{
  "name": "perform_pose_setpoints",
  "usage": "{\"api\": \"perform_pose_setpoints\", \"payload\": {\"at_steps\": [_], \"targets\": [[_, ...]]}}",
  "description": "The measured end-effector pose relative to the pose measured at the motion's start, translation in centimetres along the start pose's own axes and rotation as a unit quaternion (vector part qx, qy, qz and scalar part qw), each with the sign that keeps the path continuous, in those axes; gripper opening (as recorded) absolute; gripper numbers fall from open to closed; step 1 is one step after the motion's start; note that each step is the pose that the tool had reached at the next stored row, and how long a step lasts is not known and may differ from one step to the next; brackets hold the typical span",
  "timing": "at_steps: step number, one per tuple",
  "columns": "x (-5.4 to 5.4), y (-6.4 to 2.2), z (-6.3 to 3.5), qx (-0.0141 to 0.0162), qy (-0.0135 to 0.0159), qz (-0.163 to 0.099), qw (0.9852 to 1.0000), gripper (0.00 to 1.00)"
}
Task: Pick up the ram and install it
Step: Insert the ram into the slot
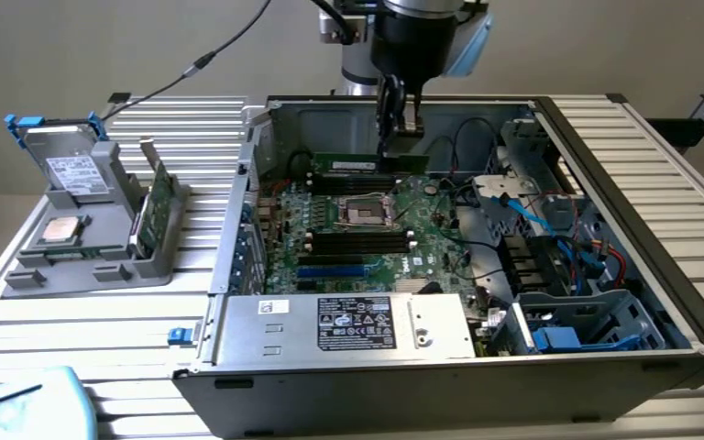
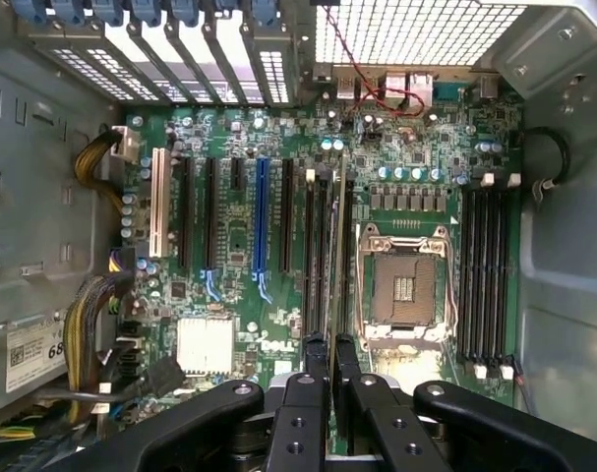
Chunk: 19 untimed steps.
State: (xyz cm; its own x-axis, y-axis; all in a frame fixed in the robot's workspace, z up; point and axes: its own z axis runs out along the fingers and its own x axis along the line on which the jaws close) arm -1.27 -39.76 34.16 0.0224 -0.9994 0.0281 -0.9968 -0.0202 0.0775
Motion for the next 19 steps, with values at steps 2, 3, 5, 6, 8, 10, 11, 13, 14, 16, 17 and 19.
{"api": "perform_pose_setpoints", "payload": {"at_steps": [2,3,5,6,8,10,11,13,14,16,17,19], "targets": [[0.0,0.39,0.39,0.0005,0.0001,0.000,1.0000,0.15],[-0.1,0.54,0.57,0.0006,0.0006,0.000,1.0000,0.15],[-0.1,0.68,0.85,0.0021,0.0014,0.000,1.0000,0.15],[-0.2,0.71,0.97,0.0033,0.0016,0.000,1.0000,0.15],[-0.3,0.75,1.23,0.0059,0.0018,0.000,1.0000,0.15],[-0.4,0.76,1.46,0.0086,0.0020,0.000,1.0000,0.15],[-0.4,0.75,1.57,0.0100,0.0020,0.000,0.9999,0.15],[-0.4,0.72,1.83,0.0119,0.0019,0.000,0.9999,0.15],[-0.4,0.71,2.01,0.0124,0.0020,0.000,0.9999,0.15],[-0.4,0.68,2.38,0.0128,0.0019,0.001,0.9999,0.15],[-0.4,0.67,2.56,0.0129,0.0020,0.000,0.9999,0.15],[-0.4,0.64,2.92,0.0130,0.0020,0.000,0.9999,0.15]]}}
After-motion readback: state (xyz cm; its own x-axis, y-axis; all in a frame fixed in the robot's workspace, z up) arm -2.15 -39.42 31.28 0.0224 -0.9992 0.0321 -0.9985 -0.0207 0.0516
